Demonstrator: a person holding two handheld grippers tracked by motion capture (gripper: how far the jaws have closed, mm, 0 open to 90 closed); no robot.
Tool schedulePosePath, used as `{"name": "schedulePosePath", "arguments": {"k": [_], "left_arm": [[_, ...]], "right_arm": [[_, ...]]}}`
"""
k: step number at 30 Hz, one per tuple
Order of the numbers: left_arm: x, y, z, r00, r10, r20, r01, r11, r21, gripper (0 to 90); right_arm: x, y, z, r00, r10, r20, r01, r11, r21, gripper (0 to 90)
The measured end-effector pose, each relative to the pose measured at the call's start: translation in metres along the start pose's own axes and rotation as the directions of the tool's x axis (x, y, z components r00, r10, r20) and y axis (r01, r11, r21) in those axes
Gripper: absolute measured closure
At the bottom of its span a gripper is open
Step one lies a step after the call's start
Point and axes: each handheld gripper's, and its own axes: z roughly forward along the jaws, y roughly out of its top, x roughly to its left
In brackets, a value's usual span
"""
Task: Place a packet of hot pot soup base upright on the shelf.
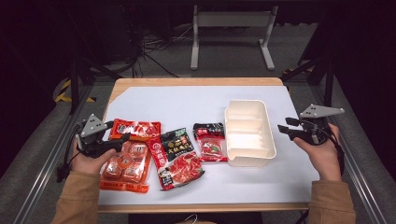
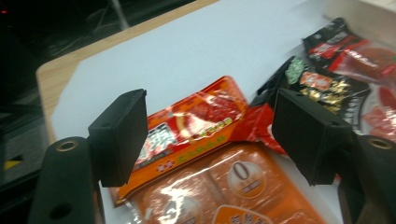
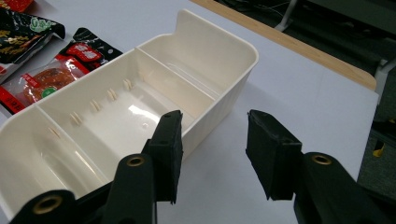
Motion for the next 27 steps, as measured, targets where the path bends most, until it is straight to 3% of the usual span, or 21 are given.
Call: {"name": "schedulePosePath", "arguments": {"k": [2,4,9,12,18,23,27], "left_arm": [[-0.001,0.002,0.001,0.9997,-0.012,0.020,0.013,0.9998,-0.016,27.9],[-0.001,0.008,0.005,0.9983,-0.037,0.046,0.038,0.9983,-0.043,27.8],[-0.011,0.025,0.018,0.9976,0.009,0.068,-0.005,0.9986,-0.052,27.1],[-0.016,0.028,0.022,0.9966,0.016,0.080,-0.012,0.9988,-0.047,26.9],[-0.027,0.039,0.026,0.9930,-0.011,0.118,0.017,0.9986,-0.050,24.2],[-0.027,0.036,0.033,0.9901,-0.027,0.138,0.037,0.9972,-0.065,24.3],[-0.029,0.030,0.049,0.9865,-0.050,0.156,0.059,0.9966,-0.057,23.2]], "right_arm": [[-0.001,-0.001,0.001,0.9999,-0.006,-0.016,0.006,1.000,-0.001,54.1],[-0.001,-0.002,0.002,0.9998,-0.017,-0.003,0.017,1.000,-0.011,53.3],[-0.002,-0.005,0.004,1.0000,-0.004,-0.006,0.004,1.000,-0.012,54.1],[-0.002,-0.005,0.002,0.9999,0.001,-0.013,-0.002,0.999,-0.034,53.7],[-0.002,-0.008,0.006,0.9990,0.016,-0.042,-0.017,1.000,-0.020,52.8],[-0.003,-0.008,0.006,0.9988,0.024,-0.042,-0.025,0.999,-0.022,52.0],[-0.004,-0.008,0.007,0.9990,0.028,-0.035,-0.029,0.999,-0.027,49.8]]}}
